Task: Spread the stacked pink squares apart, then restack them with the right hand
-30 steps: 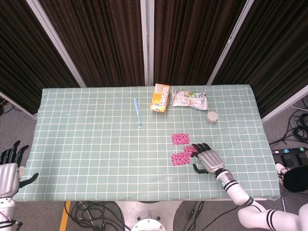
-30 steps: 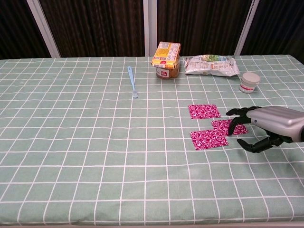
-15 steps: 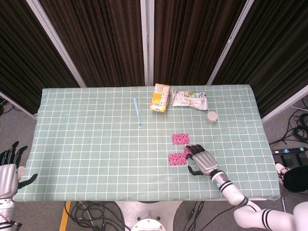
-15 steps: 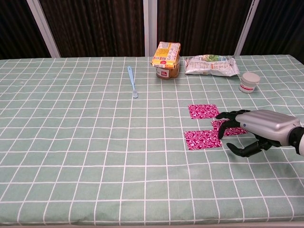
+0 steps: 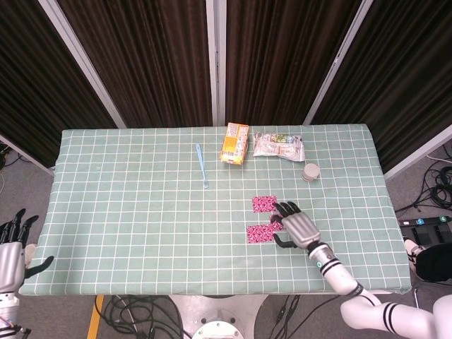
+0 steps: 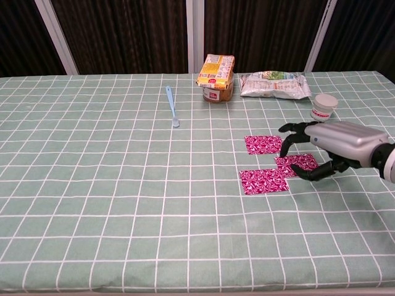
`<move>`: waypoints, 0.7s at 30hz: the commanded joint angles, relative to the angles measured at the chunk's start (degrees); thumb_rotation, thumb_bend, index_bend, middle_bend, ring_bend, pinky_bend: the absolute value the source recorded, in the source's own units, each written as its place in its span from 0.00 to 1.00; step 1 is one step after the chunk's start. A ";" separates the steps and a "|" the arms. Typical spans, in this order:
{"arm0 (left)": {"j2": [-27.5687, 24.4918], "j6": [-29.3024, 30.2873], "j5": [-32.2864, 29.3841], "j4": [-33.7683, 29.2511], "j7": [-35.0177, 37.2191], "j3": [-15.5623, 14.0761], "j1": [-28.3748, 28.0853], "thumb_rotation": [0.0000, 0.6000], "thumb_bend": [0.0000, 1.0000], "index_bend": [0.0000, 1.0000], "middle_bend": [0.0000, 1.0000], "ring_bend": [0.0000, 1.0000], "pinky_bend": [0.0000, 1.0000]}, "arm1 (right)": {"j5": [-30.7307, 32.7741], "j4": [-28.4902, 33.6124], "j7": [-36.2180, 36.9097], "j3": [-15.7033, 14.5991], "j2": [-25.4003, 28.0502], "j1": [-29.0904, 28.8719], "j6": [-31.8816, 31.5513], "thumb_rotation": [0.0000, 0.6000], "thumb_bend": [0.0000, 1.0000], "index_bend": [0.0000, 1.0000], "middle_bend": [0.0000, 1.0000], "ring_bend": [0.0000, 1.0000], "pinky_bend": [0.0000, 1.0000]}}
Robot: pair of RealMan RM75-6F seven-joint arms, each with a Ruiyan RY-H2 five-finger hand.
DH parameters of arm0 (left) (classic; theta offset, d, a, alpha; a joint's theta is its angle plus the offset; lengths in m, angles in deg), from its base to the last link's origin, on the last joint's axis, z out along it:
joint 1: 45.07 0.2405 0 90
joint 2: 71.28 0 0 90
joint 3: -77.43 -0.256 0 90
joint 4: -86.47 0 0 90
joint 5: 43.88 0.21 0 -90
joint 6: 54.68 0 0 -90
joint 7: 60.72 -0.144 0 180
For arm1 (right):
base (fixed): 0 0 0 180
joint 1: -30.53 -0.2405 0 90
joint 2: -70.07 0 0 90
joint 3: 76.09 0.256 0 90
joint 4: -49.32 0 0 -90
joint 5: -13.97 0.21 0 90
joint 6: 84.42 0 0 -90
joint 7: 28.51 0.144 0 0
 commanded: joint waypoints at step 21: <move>-0.33 0.24 -0.76 0.06 0.18 -0.23 0.94 1.00 0.16 0.21 0.15 0.14 0.14 | 16.96 -21.97 -6.77 9.38 -15.65 -12.01 10.77 0.88 0.15 0.31 0.05 0.00 0.00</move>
